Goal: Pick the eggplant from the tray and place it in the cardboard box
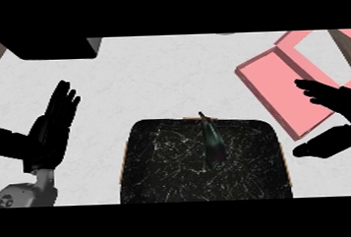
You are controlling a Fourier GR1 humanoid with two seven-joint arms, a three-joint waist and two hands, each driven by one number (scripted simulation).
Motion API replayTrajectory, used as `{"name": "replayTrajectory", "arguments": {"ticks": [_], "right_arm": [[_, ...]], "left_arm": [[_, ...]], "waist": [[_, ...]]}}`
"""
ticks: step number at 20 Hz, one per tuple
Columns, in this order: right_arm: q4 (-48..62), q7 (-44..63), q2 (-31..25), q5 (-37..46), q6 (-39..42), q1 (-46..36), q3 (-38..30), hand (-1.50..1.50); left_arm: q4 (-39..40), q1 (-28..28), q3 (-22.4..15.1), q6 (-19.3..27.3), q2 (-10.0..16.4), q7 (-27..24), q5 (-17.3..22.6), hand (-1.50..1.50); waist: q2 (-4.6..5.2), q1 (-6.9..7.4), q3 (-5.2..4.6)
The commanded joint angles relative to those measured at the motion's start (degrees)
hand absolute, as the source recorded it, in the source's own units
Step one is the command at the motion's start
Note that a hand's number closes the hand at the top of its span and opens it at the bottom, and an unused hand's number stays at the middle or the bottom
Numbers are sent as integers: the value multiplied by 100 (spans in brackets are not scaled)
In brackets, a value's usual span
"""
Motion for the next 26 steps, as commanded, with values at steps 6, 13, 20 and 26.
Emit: {"name": "replayTrajectory", "arguments": {"ticks": [6,13,20,26], "right_arm": [[0,1607,1143,-463,344,-1228,-140,-150],[0,2572,2023,219,37,-1813,362,-150],[453,2484,2289,307,395,-1642,161,-150],[723,2455,2867,893,173,-1609,297,-150]], "left_arm": [[-100,-52,258,-199,-6,357,36,0],[-117,-107,349,-156,-174,330,-210,0],[-3,99,418,-295,-367,72,-375,0],[-565,362,447,-387,-254,497,-455,0]], "waist": [[6,-38,15],[4,-49,13],[5,-67,15],[-3,-38,16]]}}
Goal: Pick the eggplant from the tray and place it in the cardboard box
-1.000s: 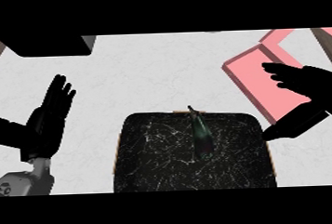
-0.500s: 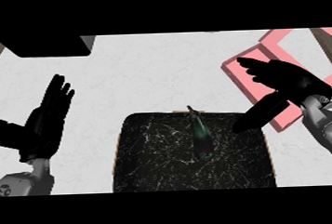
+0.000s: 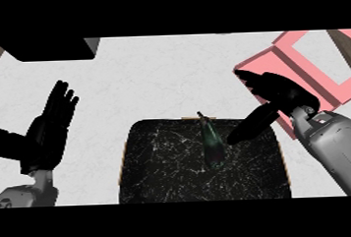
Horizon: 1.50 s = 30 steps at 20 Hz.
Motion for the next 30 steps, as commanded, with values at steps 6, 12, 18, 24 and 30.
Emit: {"name": "replayTrajectory", "arguments": {"ticks": [6,12,18,24,30], "right_arm": [[-475,538,427,784,-26,557,-80,-150],[389,-41,940,1104,232,474,-273,-150],[231,209,1148,1444,344,674,-145,-150],[473,88,1597,2035,264,815,-103,-150],[589,130,1836,2192,497,702,-215,-150]], "left_arm": [[24,51,198,-176,-165,-46,-196,0],[279,-259,380,-342,-219,66,-272,0],[35,92,532,-559,-270,-46,-188,0],[-136,94,177,-254,-641,160,-696,0],[-524,74,438,-381,-554,515,-573,0]], "waist": [[-6,-41,0],[4,-19,1],[-2,-19,0],[0,-18,1],[-2,-9,2]]}}
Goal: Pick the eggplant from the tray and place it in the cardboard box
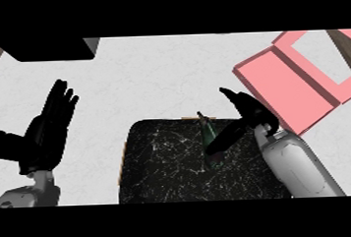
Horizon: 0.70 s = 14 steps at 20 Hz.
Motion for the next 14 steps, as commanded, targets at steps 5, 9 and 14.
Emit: {"name": "replayTrajectory", "arguments": {"ticks": [5,9,14], "right_arm": [[-31,593,501,273,239,10,-22,-150],[290,-30,566,473,411,165,-269,-150],[1016,-305,632,581,472,-70,-345,-150]], "left_arm": [[78,-77,97,-63,-170,53,-102,0],[163,-201,193,-123,-223,40,-213,0],[-133,-315,201,3,-220,329,-275,0]], "waist": [[-2,-12,0],[3,-9,1],[6,13,2]]}}
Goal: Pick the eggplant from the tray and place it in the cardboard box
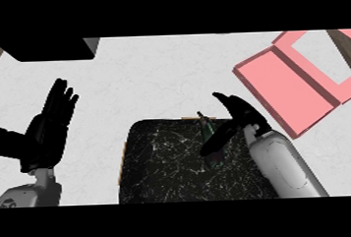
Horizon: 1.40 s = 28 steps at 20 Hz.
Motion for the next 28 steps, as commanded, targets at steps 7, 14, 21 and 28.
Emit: {"name": "replayTrajectory", "arguments": {"ticks": [7,14,21,28], "right_arm": [[144,-70,285,435,299,156,-146,-150],[-558,-59,478,803,335,831,253,150],[90,-1103,342,1483,339,514,187,150],[-632,-1515,662,2962,379,-211,2376,150]], "left_arm": [[-352,59,-66,24,-163,388,-243,0],[324,-364,280,-232,-66,99,-137,0],[-28,-123,137,-118,-322,212,-211,0],[3,-23,100,-330,-173,102,-229,0]], "waist": [[-2,-1,2],[-4,-36,1],[-1,-9,2],[-53,177,-9]]}}
